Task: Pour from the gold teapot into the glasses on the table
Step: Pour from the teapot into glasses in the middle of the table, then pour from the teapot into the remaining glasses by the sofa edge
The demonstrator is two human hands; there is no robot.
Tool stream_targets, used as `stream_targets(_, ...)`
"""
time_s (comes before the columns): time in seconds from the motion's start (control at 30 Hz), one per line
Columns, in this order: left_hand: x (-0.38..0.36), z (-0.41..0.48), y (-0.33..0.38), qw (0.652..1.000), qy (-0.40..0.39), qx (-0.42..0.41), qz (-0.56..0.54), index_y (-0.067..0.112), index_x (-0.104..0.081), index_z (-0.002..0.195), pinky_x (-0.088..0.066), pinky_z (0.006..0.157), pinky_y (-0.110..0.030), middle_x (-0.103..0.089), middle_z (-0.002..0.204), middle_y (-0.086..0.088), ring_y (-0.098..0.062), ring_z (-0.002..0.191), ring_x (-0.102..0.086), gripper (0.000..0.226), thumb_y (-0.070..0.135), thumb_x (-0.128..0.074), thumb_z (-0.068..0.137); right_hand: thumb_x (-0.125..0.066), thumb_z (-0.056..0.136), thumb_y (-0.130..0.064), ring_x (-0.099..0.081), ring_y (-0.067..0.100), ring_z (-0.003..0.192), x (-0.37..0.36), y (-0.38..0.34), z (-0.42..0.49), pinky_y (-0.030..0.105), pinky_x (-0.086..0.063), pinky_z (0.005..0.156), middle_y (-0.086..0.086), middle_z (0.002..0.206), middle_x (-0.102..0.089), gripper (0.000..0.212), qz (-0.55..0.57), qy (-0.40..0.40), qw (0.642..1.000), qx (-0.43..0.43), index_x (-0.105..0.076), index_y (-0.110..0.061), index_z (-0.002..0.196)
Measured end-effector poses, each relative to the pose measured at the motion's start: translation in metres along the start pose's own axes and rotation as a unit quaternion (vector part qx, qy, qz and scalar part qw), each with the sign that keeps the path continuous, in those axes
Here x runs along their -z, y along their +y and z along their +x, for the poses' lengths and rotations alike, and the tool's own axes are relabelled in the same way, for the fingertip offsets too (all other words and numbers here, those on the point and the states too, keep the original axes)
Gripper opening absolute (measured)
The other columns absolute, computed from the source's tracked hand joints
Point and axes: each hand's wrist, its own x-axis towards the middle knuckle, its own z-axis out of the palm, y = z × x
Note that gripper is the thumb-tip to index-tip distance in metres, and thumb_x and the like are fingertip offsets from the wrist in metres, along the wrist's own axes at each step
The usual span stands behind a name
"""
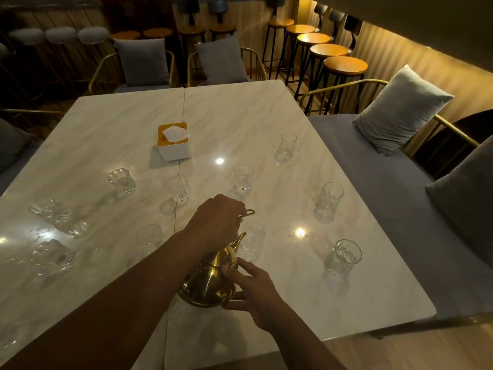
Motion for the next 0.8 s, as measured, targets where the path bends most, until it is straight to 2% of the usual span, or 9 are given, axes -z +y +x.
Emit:
stream_targets(0.23, 0.003, 0.000, 0.000, 1.000, -0.005, 0.002, -0.008, 0.024, -0.070, 0.113, -0.054, 0.077, -0.027, -0.074, 0.106, 0.000, -0.019, 0.087, -0.070, 0.025, 0.026, -0.065, 0.089, -0.089, 0.070, -0.040, -0.072, 0.034, 0.099, -0.002, -0.001, -0.001, 0.052, -0.062, 0.081, 0.004, 0.109, -0.074, 0.078, 0.007, 0.002, 1.000, 0.005, -0.055, -0.028, 0.138)
stream_targets(0.43, 0.003, -0.005, -0.007, 1.000, -0.010, 0.003, -0.029, 0.024, -0.070, 0.114, -0.052, 0.078, -0.025, -0.074, 0.108, 0.000, -0.019, 0.089, -0.070, 0.025, 0.026, -0.065, 0.089, -0.088, 0.072, -0.037, -0.074, 0.028, 0.091, -0.002, 0.000, -0.002, 0.049, -0.063, 0.079, -0.002, 0.097, -0.078, 0.069, -0.005, 0.008, 1.000, 0.023, -0.059, -0.029, 0.134)
stream_targets(0.53, 0.005, -0.011, -0.012, 0.999, -0.010, 0.010, -0.047, 0.025, -0.069, 0.115, -0.055, 0.083, -0.029, -0.073, 0.110, 0.001, -0.017, 0.090, -0.070, 0.027, 0.026, -0.066, 0.088, -0.089, 0.070, -0.039, -0.074, 0.026, 0.093, -0.003, 0.000, -0.003, 0.046, -0.063, 0.079, 0.001, 0.105, -0.075, 0.066, -0.022, 0.012, 0.999, 0.041, -0.061, -0.034, 0.130)
stream_targets(0.67, 0.007, -0.021, -0.019, 0.997, -0.004, 0.017, -0.081, 0.022, -0.068, 0.118, -0.051, 0.081, -0.023, -0.073, 0.112, 0.000, -0.016, 0.091, -0.070, 0.030, 0.024, -0.067, 0.088, -0.091, 0.066, -0.042, -0.070, 0.024, 0.100, -0.008, 0.002, -0.005, 0.045, -0.064, 0.079, 0.001, 0.118, -0.066, 0.075, -0.035, 0.035, 0.997, 0.064, -0.057, -0.038, 0.133)
stream_targets(0.8, 0.009, -0.029, -0.025, 0.991, -0.007, 0.025, -0.133, 0.022, -0.066, 0.122, -0.054, 0.088, -0.031, -0.071, 0.117, 0.000, -0.016, 0.097, -0.070, 0.036, 0.023, -0.069, 0.086, -0.090, 0.067, -0.042, -0.068, 0.023, 0.101, -0.014, 0.006, -0.009, 0.040, -0.064, 0.075, -0.004, 0.120, -0.061, 0.062, -0.041, 0.055, 0.992, 0.107, -0.058, -0.050, 0.119)
